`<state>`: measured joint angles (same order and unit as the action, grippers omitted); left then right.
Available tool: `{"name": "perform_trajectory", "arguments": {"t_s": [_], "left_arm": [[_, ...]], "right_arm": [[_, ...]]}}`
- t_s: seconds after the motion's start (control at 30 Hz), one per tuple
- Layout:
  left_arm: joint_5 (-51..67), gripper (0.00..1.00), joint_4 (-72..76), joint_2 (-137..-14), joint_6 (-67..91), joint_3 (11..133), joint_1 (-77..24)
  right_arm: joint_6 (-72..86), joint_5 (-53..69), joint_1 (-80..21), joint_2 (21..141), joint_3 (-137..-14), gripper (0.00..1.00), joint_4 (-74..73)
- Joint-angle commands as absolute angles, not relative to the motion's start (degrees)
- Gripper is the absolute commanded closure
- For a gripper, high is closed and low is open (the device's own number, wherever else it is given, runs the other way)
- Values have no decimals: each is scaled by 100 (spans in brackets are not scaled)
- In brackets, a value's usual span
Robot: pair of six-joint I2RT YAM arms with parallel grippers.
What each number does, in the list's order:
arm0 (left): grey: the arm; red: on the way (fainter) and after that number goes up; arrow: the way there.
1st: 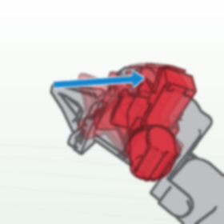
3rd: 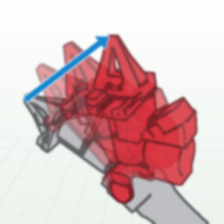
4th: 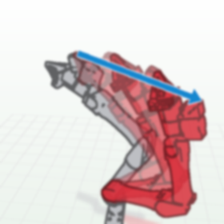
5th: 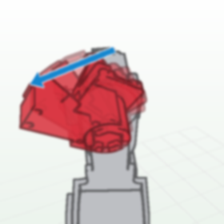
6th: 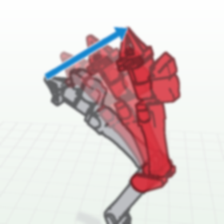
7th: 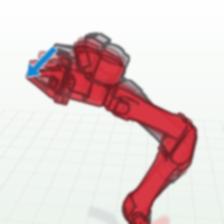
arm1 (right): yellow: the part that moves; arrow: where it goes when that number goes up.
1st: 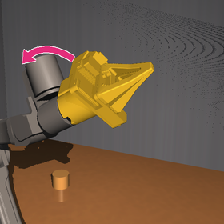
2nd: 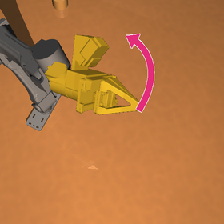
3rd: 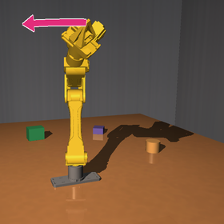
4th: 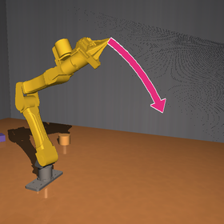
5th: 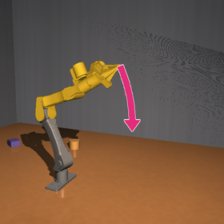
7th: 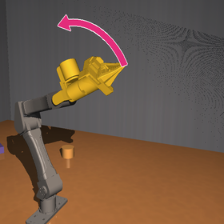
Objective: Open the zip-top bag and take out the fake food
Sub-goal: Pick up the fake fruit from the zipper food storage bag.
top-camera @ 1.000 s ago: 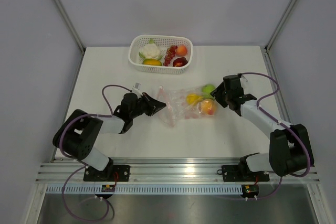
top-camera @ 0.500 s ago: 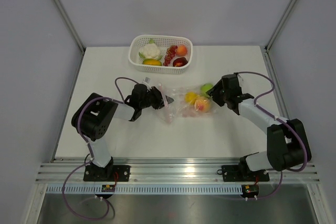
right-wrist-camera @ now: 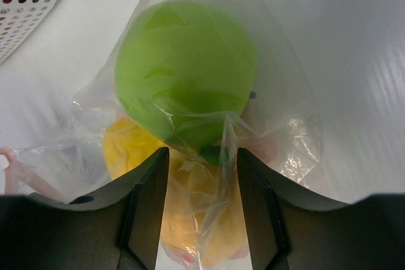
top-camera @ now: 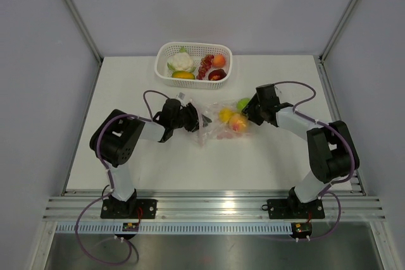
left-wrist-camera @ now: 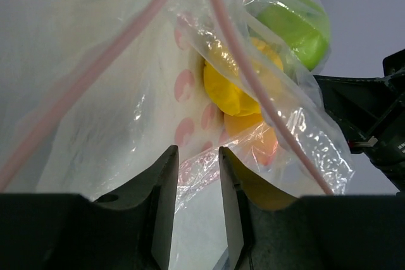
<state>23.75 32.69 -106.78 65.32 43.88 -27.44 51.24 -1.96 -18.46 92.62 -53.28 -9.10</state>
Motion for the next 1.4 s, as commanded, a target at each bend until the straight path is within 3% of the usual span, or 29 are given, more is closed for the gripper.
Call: {"name": "perform_trajectory", "arguments": {"t_s": [0.0,0.43,0.57,0.67,0.8,1.17,1.37], "left_arm": [[2443,64,3436,-10696,6311,4553,-2769],[2513,57,3665,-10890,6205,4702,-2733],[2523,57,3805,-10881,6284,4597,-2698],[2496,57,4007,-10793,6328,4465,-2681],[2505,57,4034,-10731,6337,4430,-2681],[2557,57,4289,-10670,6460,4315,-2672],[2637,56,4473,-10749,6539,4298,-2672]], "right_arm": [[4861,-88,-2021,9518,-5712,45,-984],[4228,747,-2522,9826,-5994,43,-817],[4219,309,-2558,9458,-5846,43,-975],[4254,44,-2549,9054,-5696,39,-1011],[4272,-315,-2558,8588,-5634,25,-1186],[4219,-299,-2566,7955,-5441,24,-767],[4184,182,-2566,8690,-5949,19,-721]]}}
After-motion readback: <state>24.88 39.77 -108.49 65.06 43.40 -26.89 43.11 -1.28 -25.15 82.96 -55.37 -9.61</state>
